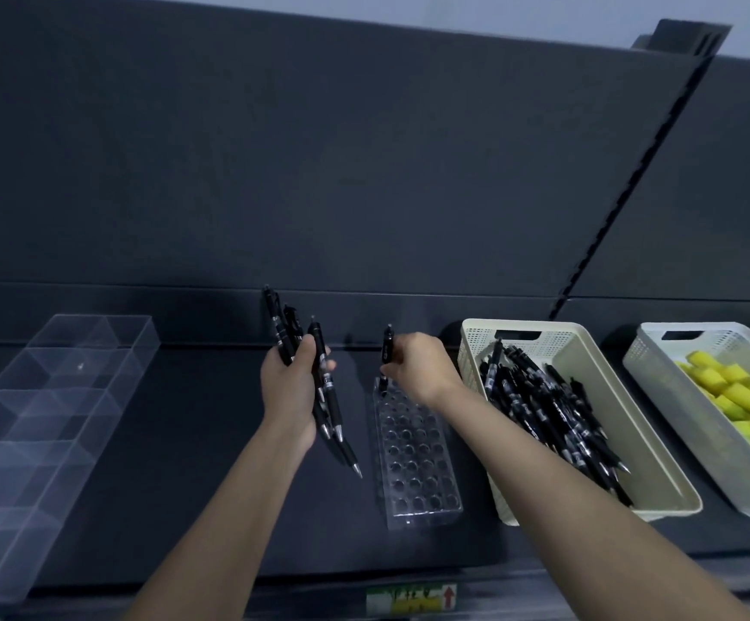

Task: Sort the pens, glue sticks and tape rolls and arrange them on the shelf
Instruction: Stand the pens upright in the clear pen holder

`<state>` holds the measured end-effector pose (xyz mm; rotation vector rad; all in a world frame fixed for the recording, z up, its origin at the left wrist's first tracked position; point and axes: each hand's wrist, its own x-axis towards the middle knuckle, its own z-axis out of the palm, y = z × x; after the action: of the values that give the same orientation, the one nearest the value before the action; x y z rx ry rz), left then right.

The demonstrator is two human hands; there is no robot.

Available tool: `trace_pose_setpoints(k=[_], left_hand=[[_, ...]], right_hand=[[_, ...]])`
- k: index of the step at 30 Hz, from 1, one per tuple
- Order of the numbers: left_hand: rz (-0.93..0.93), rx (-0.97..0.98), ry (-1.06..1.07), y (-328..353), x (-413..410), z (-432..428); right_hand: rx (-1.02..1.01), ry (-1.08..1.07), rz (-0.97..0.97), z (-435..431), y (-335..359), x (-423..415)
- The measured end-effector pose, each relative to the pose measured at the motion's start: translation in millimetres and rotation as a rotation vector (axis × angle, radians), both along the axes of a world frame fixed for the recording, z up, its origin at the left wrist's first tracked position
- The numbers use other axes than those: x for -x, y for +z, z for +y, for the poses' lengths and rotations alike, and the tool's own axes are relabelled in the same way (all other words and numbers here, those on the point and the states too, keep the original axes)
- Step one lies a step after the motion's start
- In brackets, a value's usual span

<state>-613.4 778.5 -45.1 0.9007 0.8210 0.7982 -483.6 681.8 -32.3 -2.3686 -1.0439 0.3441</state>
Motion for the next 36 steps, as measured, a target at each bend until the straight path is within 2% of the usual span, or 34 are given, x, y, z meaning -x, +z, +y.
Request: trace_pose_setpoints(k=[8, 12, 14, 16, 17, 20, 23, 27, 30, 36], left_hand=[[-0.002, -0.009, -0.030, 4.1, 4.0, -2.9], [0.002, -0.021, -0.046, 7.5, 7.4, -3.7], [-0.001, -0.026, -0.050, 8.9, 8.4, -3.4], [-0.001, -0.030, -0.045, 9.7, 7.6, -4.6], [0.003, -0.031, -0.040, 10.2, 6.3, -6.6], [0.026, -0.056, -0.033, 11.9, 2.3, -15.1], [0.000, -0.076, -0.035, 14.2, 2.6, -20.6], [-0.011, -0.107, -0.042, 17.2, 4.8, -26.7], [-0.010, -0.129, -0.059, 19.8, 3.3, -34.9], [0.004, -0.185, -0.100, 25.2, 3.2, -43.5]], right_hand=[[0.082, 0.024, -0.038, 2.9, 7.3, 0.6], [0.075, -0.072, -0.038, -6.2, 4.0, 5.2], [-0.024, -0.171, 0.002, -14.3, 8.4, 8.5], [-0.159, -0.194, 0.122, -21.8, 16.6, 21.6], [-0.198, -0.140, 0.243, -24.5, 20.3, 31.9], [-0.154, 0.089, 0.580, -30.1, 25.8, 63.6], [-0.128, 0.109, 0.659, -36.1, 25.0, 72.5], [-0.308, -0.016, 0.763, -42.1, 21.1, 75.4], [-0.396, -0.015, 0.689, -40.8, 21.6, 76.2], [-0.364, -0.057, 0.433, -48.2, 23.8, 66.5]])
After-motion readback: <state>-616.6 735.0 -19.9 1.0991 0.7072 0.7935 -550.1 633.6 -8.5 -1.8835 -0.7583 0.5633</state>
